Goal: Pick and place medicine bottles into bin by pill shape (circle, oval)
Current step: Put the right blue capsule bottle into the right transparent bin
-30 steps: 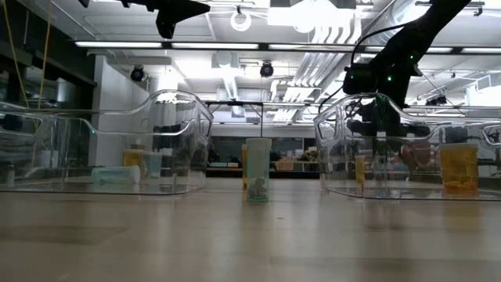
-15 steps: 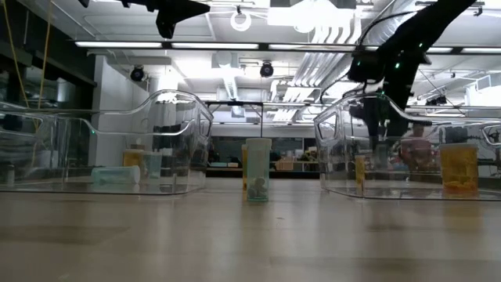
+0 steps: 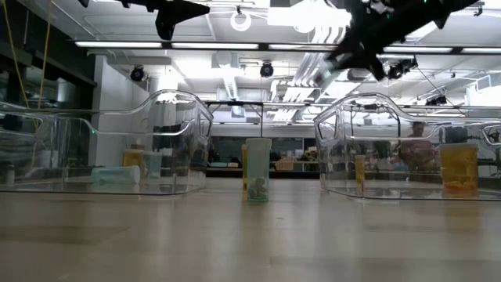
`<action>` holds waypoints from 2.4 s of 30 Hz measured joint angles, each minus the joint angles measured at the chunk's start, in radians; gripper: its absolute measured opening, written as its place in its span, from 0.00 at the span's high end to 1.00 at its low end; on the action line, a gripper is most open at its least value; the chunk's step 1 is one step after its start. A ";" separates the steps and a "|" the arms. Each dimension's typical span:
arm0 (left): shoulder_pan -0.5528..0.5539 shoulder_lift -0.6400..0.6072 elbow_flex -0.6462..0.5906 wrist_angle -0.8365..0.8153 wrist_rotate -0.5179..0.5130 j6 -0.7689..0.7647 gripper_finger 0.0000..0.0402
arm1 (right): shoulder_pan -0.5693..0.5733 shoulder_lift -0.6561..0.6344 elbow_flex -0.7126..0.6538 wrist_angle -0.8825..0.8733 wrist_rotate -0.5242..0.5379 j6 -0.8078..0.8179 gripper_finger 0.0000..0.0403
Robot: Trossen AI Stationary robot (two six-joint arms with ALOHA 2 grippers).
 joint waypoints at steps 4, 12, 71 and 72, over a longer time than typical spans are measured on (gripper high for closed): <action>0.000 0.000 0.000 0.000 0.023 -0.009 0.50 | 0.134 0.038 0.000 0.171 -0.046 -0.012 0.76; -0.008 0.000 0.000 0.000 0.137 -0.073 0.50 | 0.356 0.133 0.000 0.426 -0.094 -0.094 0.76; -0.046 0.000 0.000 -0.008 0.069 -0.053 0.50 | 0.768 0.480 0.096 -0.823 0.408 1.144 0.76; -0.046 0.000 0.000 -0.008 0.069 -0.053 0.50 | 0.768 0.490 0.096 -0.820 0.409 1.146 0.76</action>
